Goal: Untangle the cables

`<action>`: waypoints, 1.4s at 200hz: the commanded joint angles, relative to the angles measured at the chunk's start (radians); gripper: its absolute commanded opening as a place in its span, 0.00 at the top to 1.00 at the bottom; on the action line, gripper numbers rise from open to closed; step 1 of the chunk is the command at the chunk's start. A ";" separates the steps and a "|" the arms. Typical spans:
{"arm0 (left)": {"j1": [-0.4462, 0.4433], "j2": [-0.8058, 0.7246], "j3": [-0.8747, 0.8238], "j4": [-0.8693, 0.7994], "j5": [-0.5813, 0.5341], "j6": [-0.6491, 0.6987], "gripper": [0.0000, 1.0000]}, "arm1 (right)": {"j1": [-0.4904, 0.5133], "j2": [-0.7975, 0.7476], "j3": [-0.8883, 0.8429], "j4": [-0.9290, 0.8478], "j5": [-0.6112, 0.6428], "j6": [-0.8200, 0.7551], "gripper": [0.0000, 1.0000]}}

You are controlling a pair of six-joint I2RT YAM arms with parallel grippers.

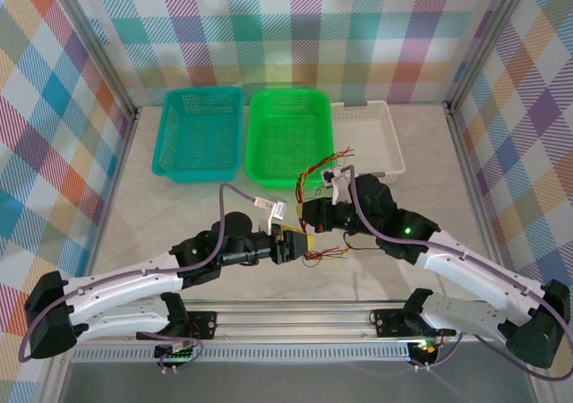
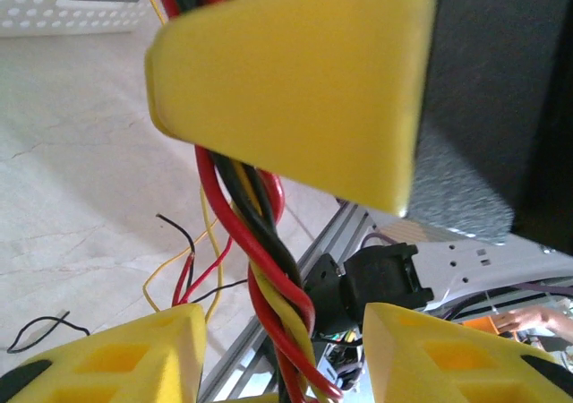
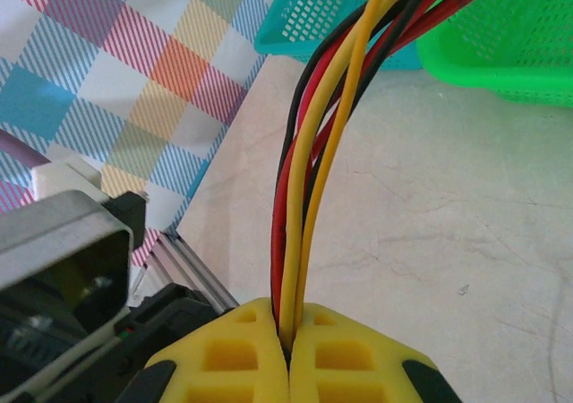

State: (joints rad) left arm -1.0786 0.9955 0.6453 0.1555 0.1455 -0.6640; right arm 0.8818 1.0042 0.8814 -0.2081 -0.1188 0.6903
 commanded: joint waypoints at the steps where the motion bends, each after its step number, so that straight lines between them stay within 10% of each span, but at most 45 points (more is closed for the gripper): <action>1: -0.016 0.009 0.024 -0.004 -0.017 0.038 0.52 | -0.006 0.000 0.039 0.020 -0.024 0.026 1.00; 60: -0.026 -0.003 0.023 -0.053 -0.039 0.063 1.00 | -0.010 -0.016 0.041 -0.047 0.055 0.024 1.00; 82: -0.027 -0.040 -0.006 -0.060 -0.059 0.063 1.00 | -0.018 -0.029 0.026 -0.056 0.066 0.026 1.00; 134: -0.027 -0.078 -0.045 -0.051 -0.085 0.055 1.00 | -0.044 -0.081 -0.018 -0.030 0.020 0.046 0.53; 158: -0.027 -0.071 -0.042 -0.048 -0.089 0.057 1.00 | -0.053 -0.090 -0.038 0.000 -0.041 0.048 0.47; 280: -0.027 -0.067 -0.010 -0.093 -0.109 0.075 1.00 | -0.053 0.022 -0.099 0.169 -0.250 0.045 0.83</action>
State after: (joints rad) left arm -1.0966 0.9413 0.6071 0.0673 0.0578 -0.6117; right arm 0.8303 1.0103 0.7876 -0.0990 -0.3275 0.7380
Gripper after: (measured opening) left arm 0.053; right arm 0.231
